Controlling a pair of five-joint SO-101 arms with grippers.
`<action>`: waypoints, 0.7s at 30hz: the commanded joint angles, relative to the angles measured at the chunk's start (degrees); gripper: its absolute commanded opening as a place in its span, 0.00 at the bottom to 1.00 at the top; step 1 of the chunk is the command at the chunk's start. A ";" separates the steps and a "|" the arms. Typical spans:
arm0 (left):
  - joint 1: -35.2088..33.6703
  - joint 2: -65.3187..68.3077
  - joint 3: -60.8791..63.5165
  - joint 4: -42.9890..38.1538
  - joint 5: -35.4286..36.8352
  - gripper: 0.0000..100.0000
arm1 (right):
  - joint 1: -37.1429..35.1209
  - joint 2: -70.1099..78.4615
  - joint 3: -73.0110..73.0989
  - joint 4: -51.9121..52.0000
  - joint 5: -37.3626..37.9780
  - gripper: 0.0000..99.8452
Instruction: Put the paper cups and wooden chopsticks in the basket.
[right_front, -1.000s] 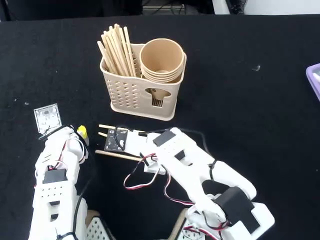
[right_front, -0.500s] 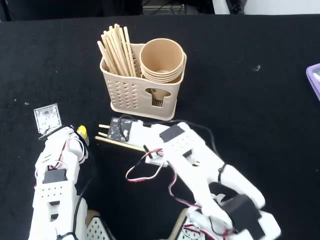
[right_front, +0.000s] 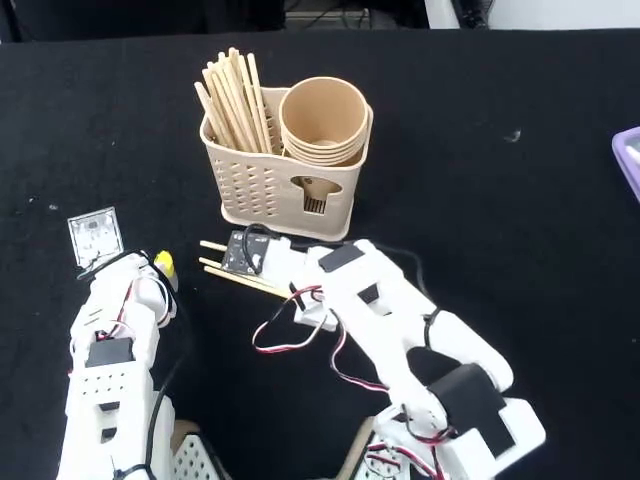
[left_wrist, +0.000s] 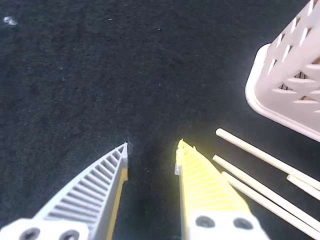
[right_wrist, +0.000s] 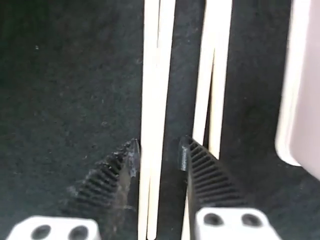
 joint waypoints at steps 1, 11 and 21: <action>-0.48 -0.70 -0.92 -0.97 0.18 0.16 | 0.88 0.04 -1.54 -1.14 0.44 0.10; -0.48 -0.70 -0.92 -0.97 0.18 0.16 | 0.88 -3.30 -4.18 4.40 0.18 0.01; -0.48 -0.70 -1.01 -0.97 0.18 0.16 | 0.88 -21.14 -1.45 9.32 0.00 0.01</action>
